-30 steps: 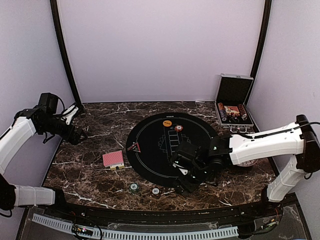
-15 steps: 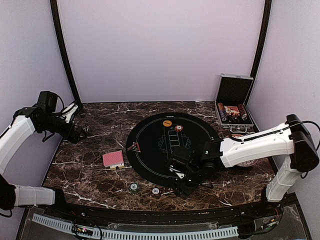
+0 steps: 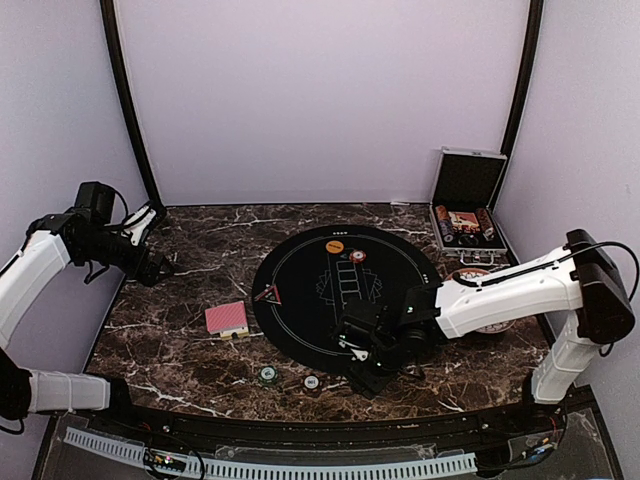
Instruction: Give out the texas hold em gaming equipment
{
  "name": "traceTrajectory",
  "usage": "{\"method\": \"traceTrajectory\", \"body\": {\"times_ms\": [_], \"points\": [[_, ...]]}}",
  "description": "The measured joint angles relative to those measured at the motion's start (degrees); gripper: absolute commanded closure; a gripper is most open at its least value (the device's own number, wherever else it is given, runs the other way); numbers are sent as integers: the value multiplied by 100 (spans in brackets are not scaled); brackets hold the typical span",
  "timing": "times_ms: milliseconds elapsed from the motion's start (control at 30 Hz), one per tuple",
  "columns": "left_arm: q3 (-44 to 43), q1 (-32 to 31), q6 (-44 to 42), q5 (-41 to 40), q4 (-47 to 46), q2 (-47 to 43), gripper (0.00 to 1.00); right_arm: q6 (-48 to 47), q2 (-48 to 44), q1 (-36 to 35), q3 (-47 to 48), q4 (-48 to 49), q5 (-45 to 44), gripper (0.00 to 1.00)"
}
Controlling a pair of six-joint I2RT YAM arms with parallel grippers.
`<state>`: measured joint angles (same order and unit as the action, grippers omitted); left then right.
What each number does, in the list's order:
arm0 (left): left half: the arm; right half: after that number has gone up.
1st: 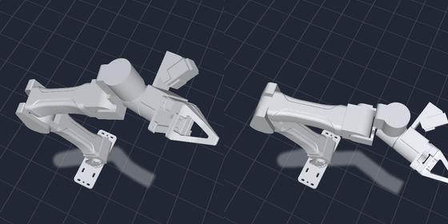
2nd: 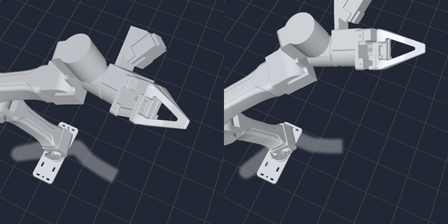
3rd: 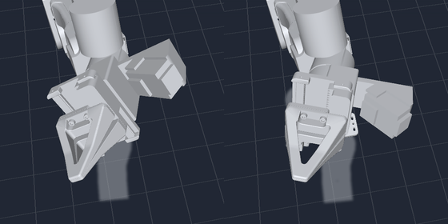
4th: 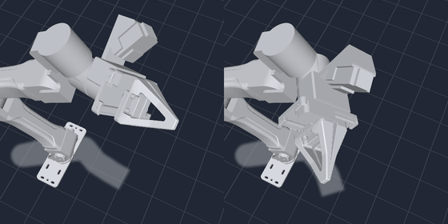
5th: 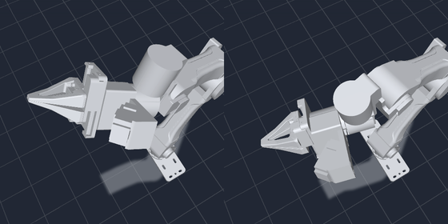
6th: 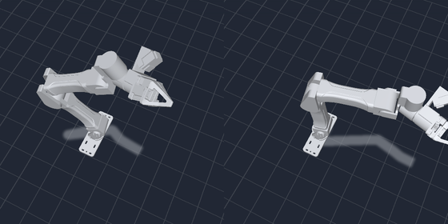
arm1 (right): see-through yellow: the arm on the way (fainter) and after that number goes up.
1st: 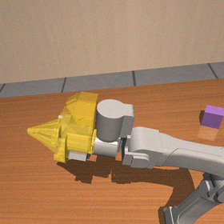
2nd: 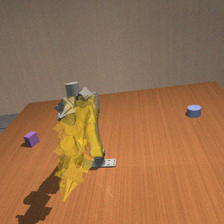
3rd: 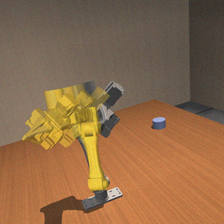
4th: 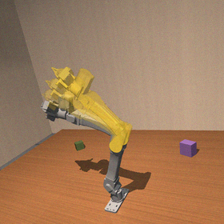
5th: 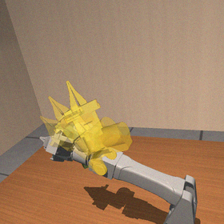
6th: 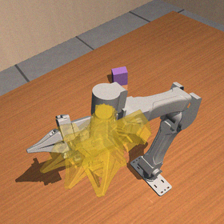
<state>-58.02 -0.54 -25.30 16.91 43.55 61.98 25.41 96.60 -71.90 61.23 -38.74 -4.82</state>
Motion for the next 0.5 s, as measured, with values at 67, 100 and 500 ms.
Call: {"method": "traceTrajectory", "body": {"times_ms": [67,100,500], "points": [[0,0,0,0,0,0,1,0,0,0,-39,7,11,43],[0,0,0,0,0,0,1,2,0,0,-55,7,15,46],[0,0,-2,-2,0,0,1,-17,-2,0,-50,-44,37,44]]}}
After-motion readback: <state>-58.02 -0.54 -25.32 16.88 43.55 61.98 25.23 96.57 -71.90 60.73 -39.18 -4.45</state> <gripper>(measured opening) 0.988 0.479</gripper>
